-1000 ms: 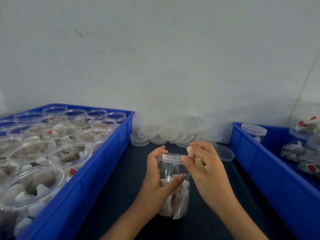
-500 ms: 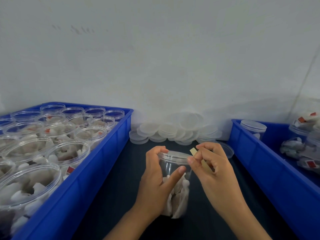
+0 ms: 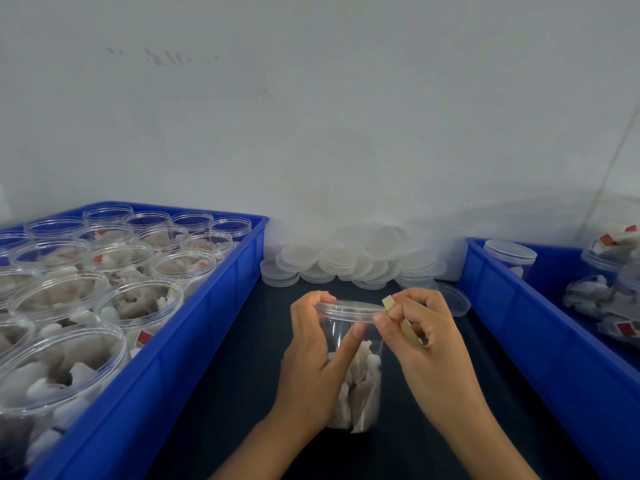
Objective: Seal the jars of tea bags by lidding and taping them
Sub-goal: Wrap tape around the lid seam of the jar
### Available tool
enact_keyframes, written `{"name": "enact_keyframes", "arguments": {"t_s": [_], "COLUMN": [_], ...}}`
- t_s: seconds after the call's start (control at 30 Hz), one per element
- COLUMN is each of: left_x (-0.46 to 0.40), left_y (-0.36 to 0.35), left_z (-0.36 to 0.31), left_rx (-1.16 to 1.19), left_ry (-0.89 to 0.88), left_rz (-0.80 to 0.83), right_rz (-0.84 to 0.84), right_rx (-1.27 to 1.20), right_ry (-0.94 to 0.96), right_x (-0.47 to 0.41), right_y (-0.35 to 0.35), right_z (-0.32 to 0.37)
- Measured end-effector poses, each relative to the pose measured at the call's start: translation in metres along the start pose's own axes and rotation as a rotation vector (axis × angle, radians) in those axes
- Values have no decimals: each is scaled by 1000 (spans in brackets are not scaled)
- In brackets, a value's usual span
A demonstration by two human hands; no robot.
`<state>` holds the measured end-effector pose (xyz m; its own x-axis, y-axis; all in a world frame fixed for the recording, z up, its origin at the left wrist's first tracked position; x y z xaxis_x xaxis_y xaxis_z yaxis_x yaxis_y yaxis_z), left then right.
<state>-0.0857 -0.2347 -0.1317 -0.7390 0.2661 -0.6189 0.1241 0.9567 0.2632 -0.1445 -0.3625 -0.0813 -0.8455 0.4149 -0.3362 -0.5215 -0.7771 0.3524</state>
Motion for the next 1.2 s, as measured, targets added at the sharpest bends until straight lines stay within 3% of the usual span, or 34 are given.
{"name": "enact_keyframes", "arguments": {"t_s": [0.37, 1.2], "left_x": [-2, -1], "left_y": [6, 0], "left_z": [4, 3], "left_rx": [32, -41], "left_ry": [51, -20], "left_rz": [-26, -68], "right_rz": [6, -21], "right_rx": [-68, -2], "right_ry": [36, -14], "right_x": [3, 0], "right_y": [4, -3], "right_z": [6, 1]}}
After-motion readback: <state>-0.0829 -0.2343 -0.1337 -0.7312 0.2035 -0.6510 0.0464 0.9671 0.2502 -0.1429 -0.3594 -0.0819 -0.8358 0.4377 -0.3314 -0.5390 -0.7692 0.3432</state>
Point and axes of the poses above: each hand's wrist, its own x-axis away from the middle knuckle, its own y-axis out of the back of the hand, z = x × y, the point moved 4 cm from there along -x, towards the middle knuckle, and after that the axes turned 11 degrees about -y, right-handed, at the moved point
